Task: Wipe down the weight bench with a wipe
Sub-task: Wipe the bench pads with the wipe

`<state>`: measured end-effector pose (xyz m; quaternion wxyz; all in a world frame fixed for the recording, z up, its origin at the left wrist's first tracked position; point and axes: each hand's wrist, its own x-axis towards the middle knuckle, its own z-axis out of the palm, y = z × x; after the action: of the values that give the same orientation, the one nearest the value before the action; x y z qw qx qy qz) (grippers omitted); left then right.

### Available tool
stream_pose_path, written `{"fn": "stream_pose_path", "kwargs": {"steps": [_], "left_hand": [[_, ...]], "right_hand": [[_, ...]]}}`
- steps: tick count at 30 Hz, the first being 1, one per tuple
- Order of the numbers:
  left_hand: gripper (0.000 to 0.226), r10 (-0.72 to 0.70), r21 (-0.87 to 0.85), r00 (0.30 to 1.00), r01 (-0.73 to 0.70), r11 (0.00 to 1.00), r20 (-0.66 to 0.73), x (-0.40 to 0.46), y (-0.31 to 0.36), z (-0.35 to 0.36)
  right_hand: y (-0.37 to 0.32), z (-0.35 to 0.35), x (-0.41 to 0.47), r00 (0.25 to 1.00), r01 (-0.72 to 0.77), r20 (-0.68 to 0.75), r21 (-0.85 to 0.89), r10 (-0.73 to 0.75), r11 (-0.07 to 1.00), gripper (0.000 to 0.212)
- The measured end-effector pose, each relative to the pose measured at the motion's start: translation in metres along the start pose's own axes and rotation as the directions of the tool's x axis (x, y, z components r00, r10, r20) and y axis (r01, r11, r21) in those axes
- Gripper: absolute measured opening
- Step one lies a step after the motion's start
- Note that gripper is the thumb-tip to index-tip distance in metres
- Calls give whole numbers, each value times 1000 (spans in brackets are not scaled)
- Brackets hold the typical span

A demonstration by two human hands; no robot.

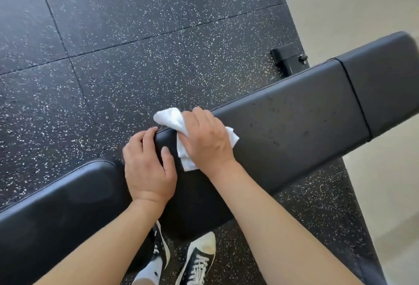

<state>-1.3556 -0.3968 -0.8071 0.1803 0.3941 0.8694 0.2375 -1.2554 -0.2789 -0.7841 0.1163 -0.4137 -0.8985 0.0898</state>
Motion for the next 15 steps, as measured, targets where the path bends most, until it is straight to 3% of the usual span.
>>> {"fn": "stream_pose_path", "kwargs": {"steps": [2, 4, 6, 8, 10, 12, 15], "left_hand": [[53, 11, 1, 1000, -11, 1000, -3, 0, 1, -1], [52, 15, -12, 1000, -16, 1000, -16, 0, 0, 0], [53, 6, -22, 1000, -7, 1000, -21, 0, -2, 2], [53, 7, -22, 1000, -8, 1000, -20, 0, -4, 4], [54, 9, -23, 1000, -9, 1000, -23, -1, -5, 4], [54, 9, -21, 1000, -9, 1000, -23, -1, -5, 4], [54, -1, -17, 1000, 0, 1000, -16, -1, -5, 6]], "right_hand": [[37, -12, -14, 999, -40, -4, -59, 40, 997, 17], [79, -28, -40, 976, -216, -52, -102, 211, 971, 23], [102, -40, -62, 907, -421, -55, -102, 418, 901, 28], [95, -37, -66, 845, -534, -42, -92, 532, 840, 30], [68, -24, -48, 868, -496, -43, -78, 494, 865, 28], [39, -11, -24, 936, -351, -21, -78, 350, 933, 28], [27, 0, 11, 979, -206, -8, -60, 206, 977, 24]]}}
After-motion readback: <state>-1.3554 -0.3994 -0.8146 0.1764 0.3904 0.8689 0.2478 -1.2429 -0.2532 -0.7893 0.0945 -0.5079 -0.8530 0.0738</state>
